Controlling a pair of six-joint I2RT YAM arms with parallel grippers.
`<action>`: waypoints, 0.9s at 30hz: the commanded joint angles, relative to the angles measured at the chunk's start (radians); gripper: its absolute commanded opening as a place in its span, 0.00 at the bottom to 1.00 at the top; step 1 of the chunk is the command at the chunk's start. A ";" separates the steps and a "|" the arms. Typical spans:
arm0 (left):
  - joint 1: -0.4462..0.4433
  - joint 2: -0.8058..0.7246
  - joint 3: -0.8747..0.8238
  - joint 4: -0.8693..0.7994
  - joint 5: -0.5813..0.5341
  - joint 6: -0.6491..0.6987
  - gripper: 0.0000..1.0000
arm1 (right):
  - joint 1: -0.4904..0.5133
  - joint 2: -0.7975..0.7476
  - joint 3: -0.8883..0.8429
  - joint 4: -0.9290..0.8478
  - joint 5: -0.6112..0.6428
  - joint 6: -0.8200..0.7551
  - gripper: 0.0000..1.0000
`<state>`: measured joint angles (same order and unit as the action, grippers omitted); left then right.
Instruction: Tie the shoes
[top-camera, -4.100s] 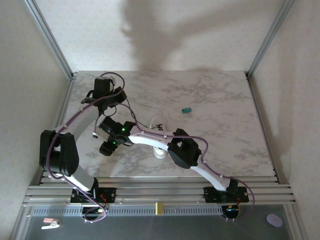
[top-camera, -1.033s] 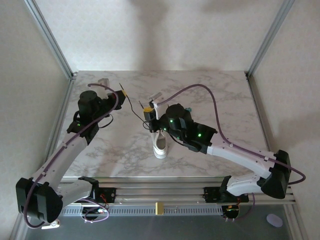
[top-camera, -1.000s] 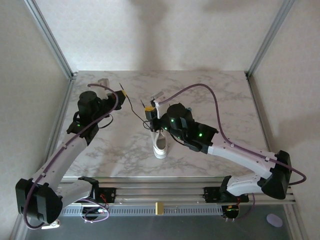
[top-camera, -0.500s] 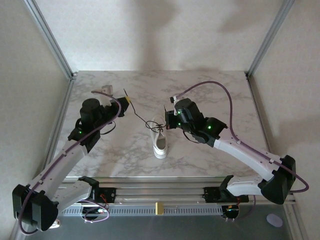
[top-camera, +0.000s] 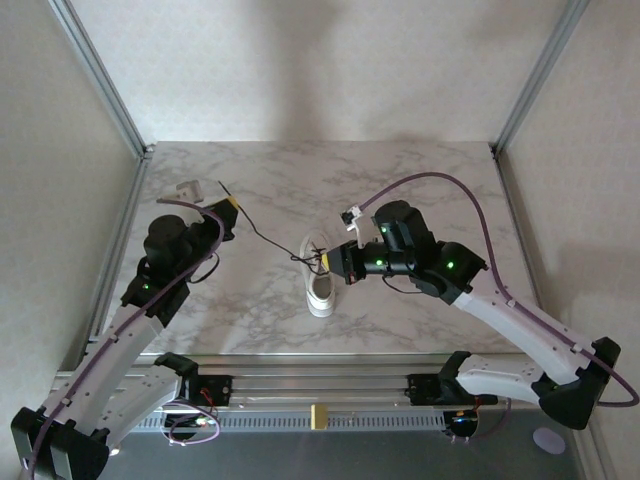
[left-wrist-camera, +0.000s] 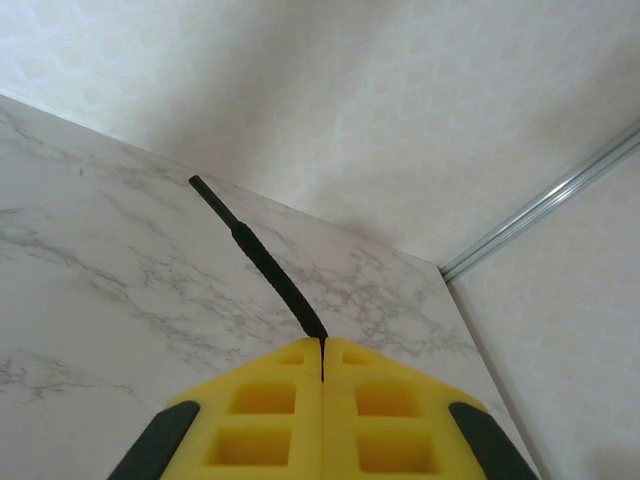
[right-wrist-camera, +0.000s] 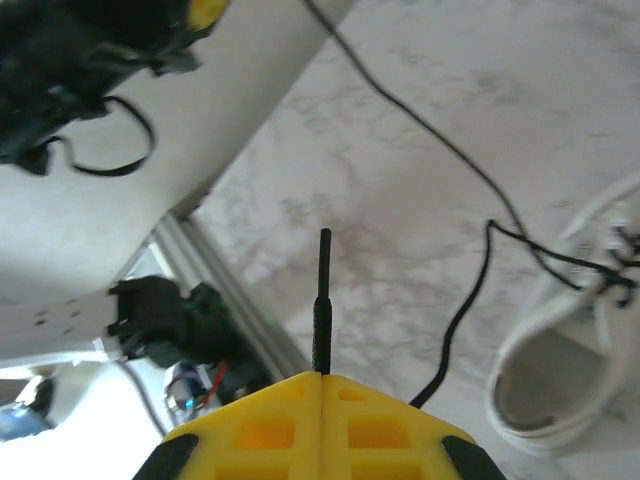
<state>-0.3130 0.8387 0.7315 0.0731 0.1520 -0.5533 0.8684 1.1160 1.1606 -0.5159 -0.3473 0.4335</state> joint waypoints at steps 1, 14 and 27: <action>-0.006 -0.013 -0.007 0.006 -0.029 -0.015 0.00 | -0.004 0.035 -0.009 -0.045 -0.103 -0.017 0.00; -0.006 -0.082 0.009 0.039 0.036 -0.016 0.00 | -0.012 0.324 0.072 -0.211 0.166 -0.031 0.00; -0.006 -0.046 0.035 -0.032 0.037 -0.001 0.00 | -0.070 0.422 0.089 -0.181 0.187 -0.038 0.00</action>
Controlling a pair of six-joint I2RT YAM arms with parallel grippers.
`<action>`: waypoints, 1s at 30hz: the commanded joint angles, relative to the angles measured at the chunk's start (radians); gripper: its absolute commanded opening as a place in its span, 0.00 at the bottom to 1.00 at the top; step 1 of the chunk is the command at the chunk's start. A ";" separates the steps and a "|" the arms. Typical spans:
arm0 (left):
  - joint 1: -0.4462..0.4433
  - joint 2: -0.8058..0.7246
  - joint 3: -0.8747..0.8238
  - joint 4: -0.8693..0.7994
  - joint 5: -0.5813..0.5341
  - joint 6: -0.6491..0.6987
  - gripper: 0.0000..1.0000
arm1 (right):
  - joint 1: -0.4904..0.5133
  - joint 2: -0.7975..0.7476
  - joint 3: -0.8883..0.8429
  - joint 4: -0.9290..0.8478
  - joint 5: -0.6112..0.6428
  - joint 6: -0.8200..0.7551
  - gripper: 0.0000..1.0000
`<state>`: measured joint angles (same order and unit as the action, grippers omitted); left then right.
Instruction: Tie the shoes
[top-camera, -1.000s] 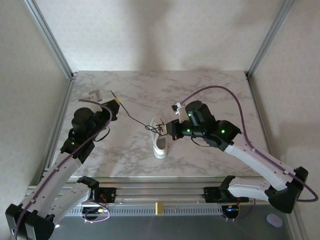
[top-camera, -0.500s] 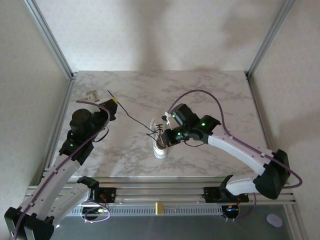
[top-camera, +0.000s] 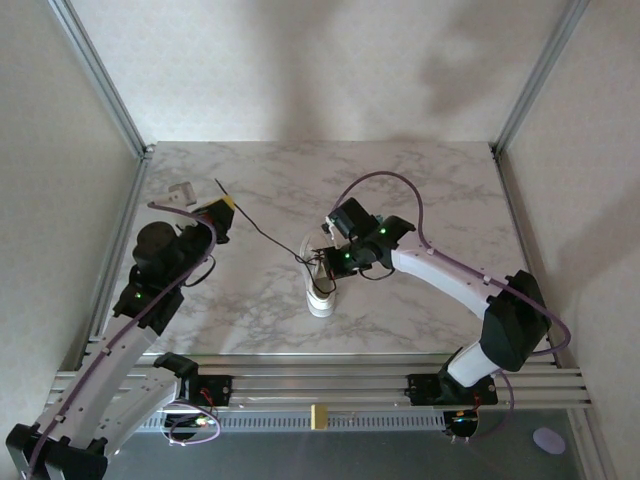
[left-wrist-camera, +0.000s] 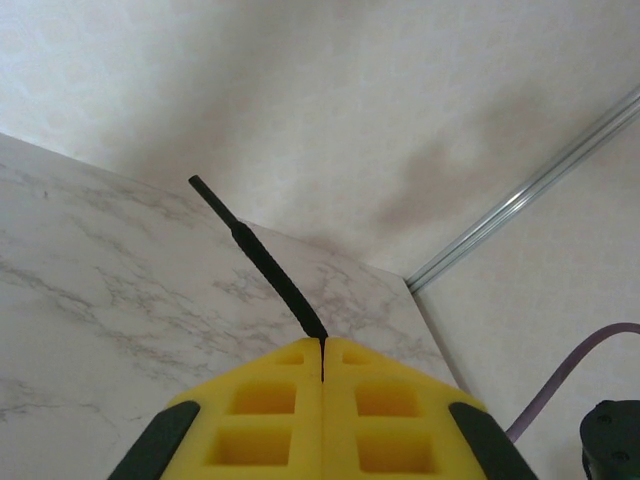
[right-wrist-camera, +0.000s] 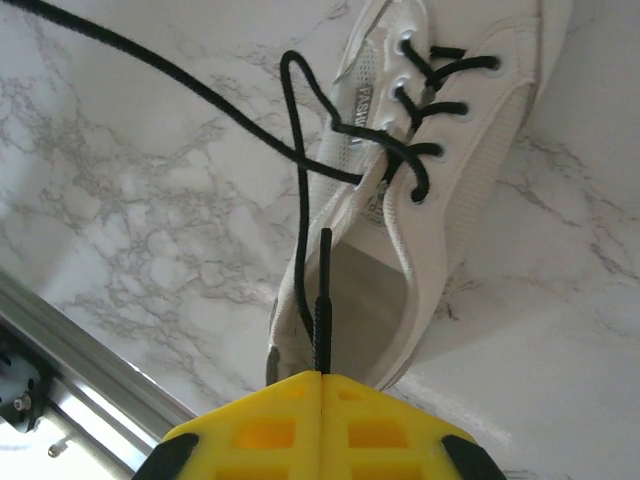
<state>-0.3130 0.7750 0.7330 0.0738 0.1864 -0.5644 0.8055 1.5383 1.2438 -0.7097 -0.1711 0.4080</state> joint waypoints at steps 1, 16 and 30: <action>-0.007 0.026 0.028 -0.060 -0.019 0.004 0.00 | -0.008 -0.008 0.001 0.029 -0.007 -0.012 0.00; -0.008 0.020 -0.138 -0.133 -0.137 -0.150 0.00 | -0.002 -0.269 -0.069 0.344 -0.236 0.012 0.00; -0.012 -0.044 -0.178 -0.017 0.015 -0.130 0.00 | -0.004 -0.282 -0.013 0.355 0.056 0.026 0.00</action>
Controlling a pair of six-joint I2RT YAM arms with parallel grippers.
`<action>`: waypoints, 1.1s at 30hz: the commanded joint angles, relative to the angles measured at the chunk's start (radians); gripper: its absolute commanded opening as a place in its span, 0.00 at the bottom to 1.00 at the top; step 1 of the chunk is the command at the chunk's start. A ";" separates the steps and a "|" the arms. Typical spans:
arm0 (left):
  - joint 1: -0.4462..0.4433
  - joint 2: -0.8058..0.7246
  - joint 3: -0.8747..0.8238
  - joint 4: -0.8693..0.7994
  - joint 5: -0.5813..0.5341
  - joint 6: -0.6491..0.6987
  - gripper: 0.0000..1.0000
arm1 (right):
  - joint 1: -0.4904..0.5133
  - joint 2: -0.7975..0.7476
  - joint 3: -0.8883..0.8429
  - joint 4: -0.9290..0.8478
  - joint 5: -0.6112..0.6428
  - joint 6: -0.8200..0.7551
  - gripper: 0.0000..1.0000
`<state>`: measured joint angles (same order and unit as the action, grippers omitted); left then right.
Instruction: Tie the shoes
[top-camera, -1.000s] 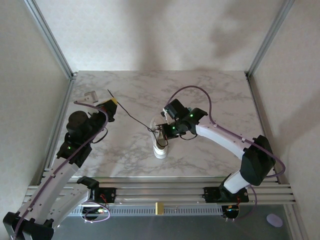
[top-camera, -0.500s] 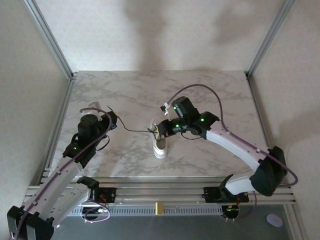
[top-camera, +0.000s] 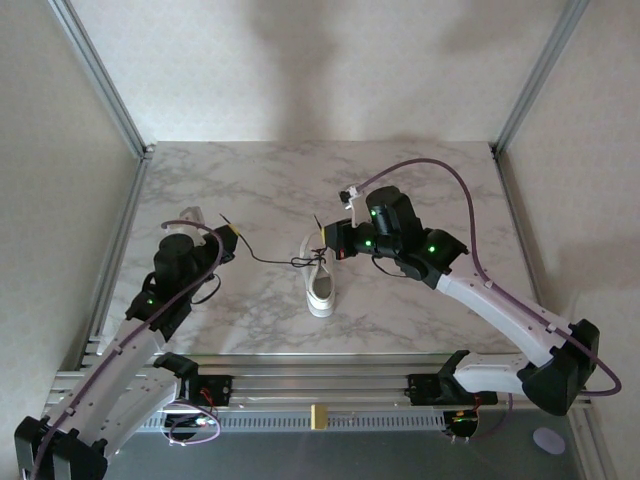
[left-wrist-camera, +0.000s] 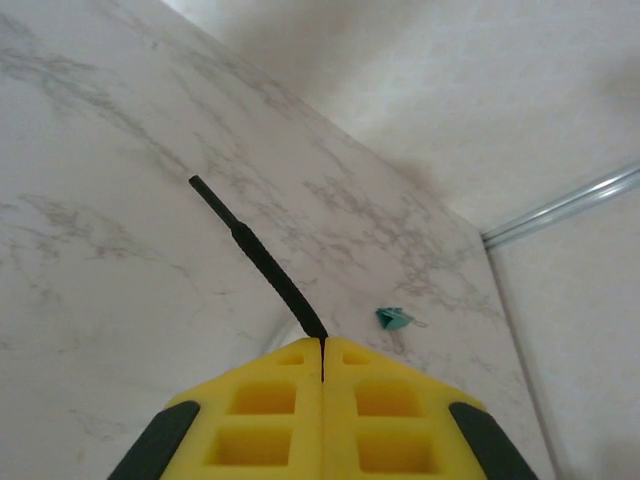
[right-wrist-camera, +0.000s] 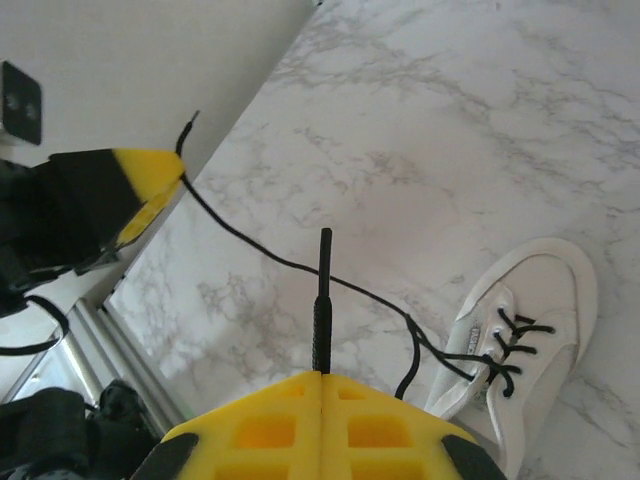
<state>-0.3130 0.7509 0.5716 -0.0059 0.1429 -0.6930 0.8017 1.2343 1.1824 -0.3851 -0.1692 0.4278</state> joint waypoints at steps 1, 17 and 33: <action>-0.012 -0.024 -0.019 0.072 0.065 -0.004 0.00 | 0.000 0.029 0.053 0.037 0.053 0.007 0.00; -0.012 0.116 0.329 0.043 0.075 0.001 0.00 | 0.001 0.074 0.067 0.210 -0.270 -0.162 0.00; -0.023 0.075 0.244 -0.093 0.199 -0.061 0.00 | -0.001 0.030 0.040 0.363 -0.099 -0.280 0.00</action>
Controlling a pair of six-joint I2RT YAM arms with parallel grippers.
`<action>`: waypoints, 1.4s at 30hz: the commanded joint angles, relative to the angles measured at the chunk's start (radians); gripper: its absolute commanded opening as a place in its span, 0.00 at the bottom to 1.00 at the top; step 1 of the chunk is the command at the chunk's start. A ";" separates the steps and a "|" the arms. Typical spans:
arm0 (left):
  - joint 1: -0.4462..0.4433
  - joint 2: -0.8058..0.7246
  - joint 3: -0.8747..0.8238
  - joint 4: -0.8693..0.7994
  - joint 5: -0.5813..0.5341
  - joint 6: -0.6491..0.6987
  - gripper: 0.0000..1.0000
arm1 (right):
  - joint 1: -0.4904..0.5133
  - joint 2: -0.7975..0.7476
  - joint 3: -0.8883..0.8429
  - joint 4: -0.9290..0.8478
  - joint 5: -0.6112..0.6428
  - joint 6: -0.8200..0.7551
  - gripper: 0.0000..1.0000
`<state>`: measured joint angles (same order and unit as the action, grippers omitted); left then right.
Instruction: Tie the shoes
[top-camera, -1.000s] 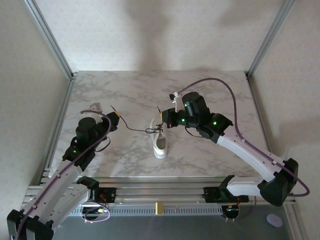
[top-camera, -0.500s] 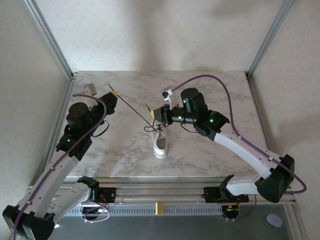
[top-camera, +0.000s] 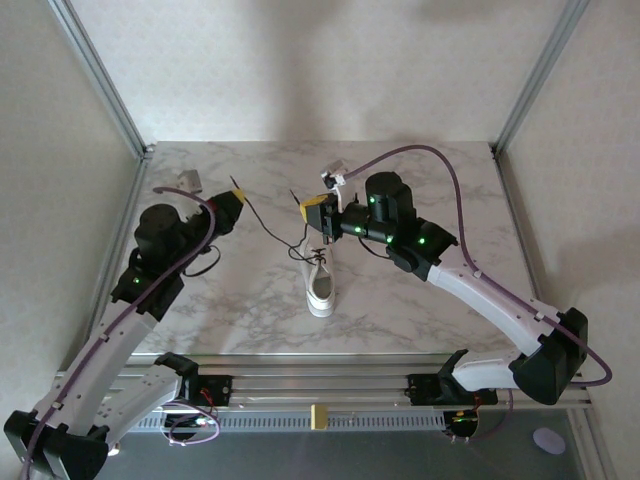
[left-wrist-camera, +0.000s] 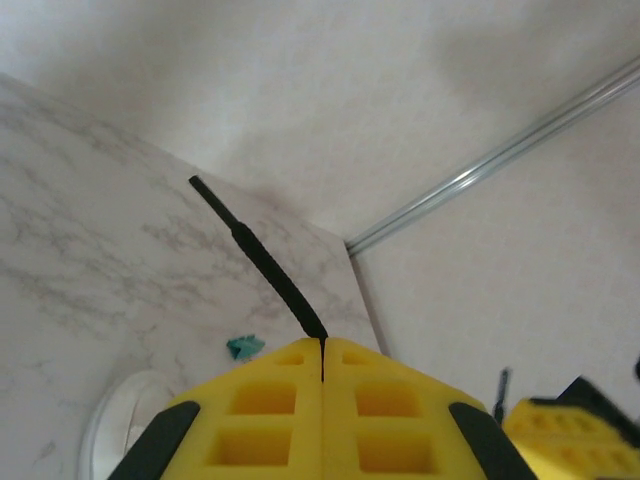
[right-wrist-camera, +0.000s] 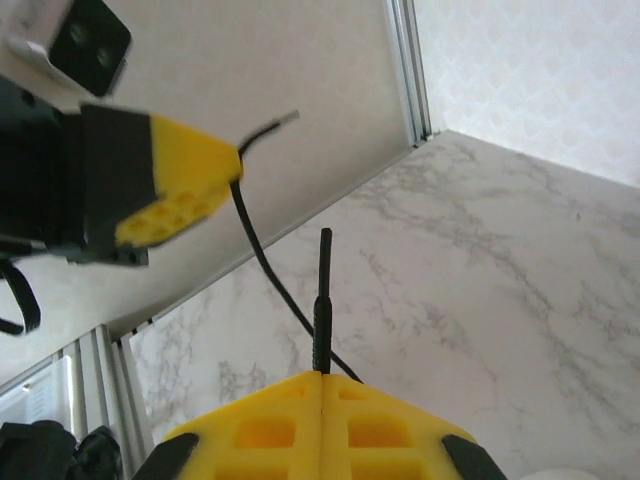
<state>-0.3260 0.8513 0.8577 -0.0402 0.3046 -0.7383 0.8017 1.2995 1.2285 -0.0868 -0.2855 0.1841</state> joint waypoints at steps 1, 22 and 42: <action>-0.010 -0.027 -0.058 -0.064 0.042 -0.020 0.00 | 0.000 -0.040 -0.009 0.063 0.016 -0.038 0.00; -0.019 -0.031 -0.033 -0.318 -0.397 0.069 1.00 | 0.011 -0.034 -0.066 0.002 -0.231 -0.058 0.00; -0.093 0.594 0.013 0.106 0.171 0.251 0.57 | 0.011 -0.114 -0.110 -0.020 -0.193 -0.073 0.00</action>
<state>-0.4030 1.4204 0.8242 0.0273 0.3988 -0.5594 0.8055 1.1973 1.1294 -0.0975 -0.4820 0.1219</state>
